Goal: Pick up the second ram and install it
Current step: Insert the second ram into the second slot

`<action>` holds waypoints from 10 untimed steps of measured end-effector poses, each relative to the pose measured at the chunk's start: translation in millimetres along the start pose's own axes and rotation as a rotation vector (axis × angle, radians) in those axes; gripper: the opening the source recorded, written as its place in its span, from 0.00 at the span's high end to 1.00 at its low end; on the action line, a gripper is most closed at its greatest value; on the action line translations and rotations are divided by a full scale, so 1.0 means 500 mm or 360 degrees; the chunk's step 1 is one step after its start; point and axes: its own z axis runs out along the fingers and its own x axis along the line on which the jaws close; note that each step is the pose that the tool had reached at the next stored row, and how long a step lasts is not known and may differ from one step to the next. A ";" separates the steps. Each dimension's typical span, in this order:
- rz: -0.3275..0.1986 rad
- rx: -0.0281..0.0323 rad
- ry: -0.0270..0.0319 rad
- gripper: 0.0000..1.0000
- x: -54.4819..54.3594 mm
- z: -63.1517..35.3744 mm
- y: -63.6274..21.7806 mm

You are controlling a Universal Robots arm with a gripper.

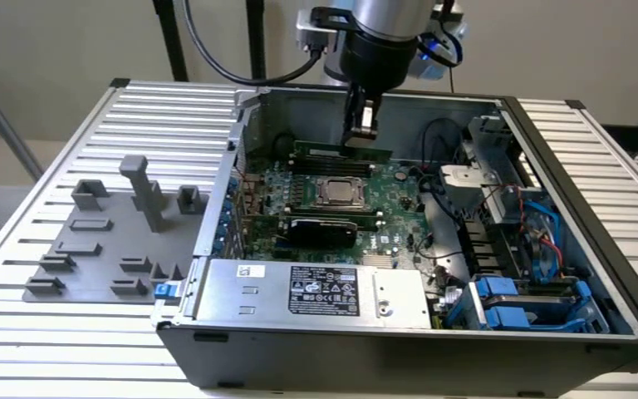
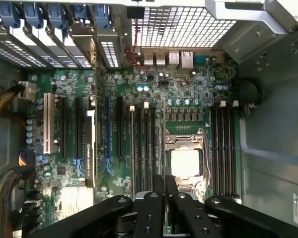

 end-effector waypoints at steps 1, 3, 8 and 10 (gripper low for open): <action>0.0000 0.00030 0.00008 1.00 -0.001 0.002 0.000; 0.0000 0.00128 0.00030 1.00 -0.003 0.005 -0.001; -0.0001 0.00295 0.00059 1.00 -0.003 0.011 -0.001; -0.0001 0.00295 0.00059 1.00 -0.003 0.011 -0.001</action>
